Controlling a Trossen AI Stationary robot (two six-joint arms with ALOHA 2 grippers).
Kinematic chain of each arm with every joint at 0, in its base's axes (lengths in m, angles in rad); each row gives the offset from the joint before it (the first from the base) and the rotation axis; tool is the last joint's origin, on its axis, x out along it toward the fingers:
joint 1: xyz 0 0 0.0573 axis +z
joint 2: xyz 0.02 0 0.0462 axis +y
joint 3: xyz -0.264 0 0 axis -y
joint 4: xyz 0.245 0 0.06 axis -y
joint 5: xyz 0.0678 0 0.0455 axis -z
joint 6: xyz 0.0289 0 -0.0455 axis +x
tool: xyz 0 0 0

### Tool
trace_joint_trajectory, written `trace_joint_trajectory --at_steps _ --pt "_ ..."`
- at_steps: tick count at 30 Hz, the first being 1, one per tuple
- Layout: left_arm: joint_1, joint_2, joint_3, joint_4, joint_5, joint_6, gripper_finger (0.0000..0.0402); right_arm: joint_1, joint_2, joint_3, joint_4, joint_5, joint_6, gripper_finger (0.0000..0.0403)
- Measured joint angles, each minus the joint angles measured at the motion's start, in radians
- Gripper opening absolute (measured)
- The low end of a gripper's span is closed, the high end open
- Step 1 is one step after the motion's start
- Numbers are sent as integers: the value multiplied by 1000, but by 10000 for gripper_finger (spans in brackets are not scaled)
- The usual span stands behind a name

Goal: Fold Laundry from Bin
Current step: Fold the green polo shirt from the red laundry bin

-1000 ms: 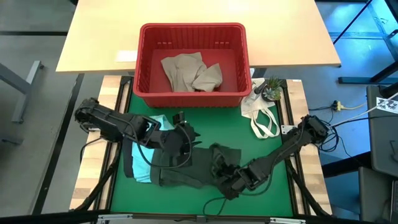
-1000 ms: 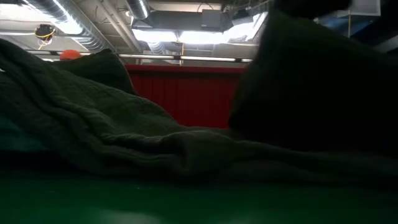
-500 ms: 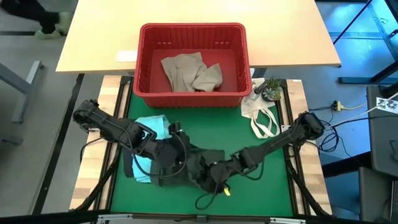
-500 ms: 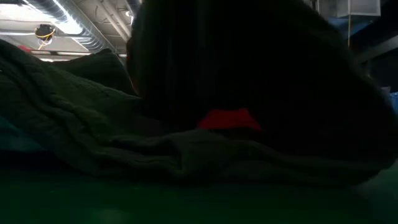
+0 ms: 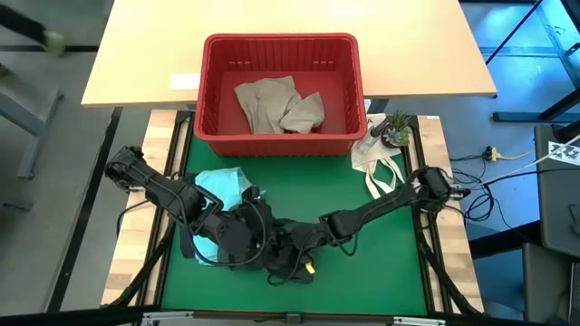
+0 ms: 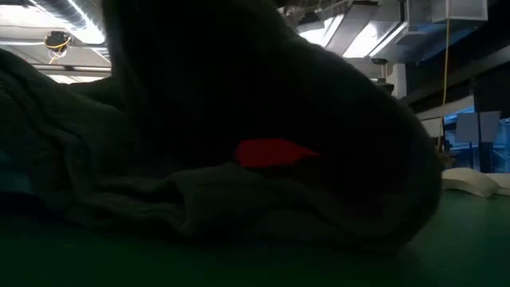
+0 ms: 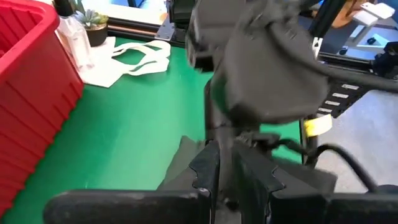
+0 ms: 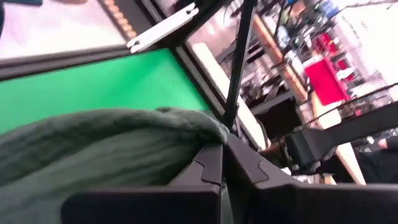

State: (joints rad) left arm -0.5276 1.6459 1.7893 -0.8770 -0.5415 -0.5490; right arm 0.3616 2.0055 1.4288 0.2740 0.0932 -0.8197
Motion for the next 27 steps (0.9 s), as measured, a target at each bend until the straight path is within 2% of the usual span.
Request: trace_joint_trajectory --at_steps 8,18,21,27 --pt "-25 0 0 4 0 -1 39 -22 97 0 160 -18 0 5" --pt "-43 0 0 4 2 -3 39 -23 126 0 179 -30 3 15" --pt "-44 0 0 4 2 -2 39 -22 126 0 191 -35 3 53" --pt "-51 0 0 4 3 -2 39 -22 126 0 201 -35 36 165"
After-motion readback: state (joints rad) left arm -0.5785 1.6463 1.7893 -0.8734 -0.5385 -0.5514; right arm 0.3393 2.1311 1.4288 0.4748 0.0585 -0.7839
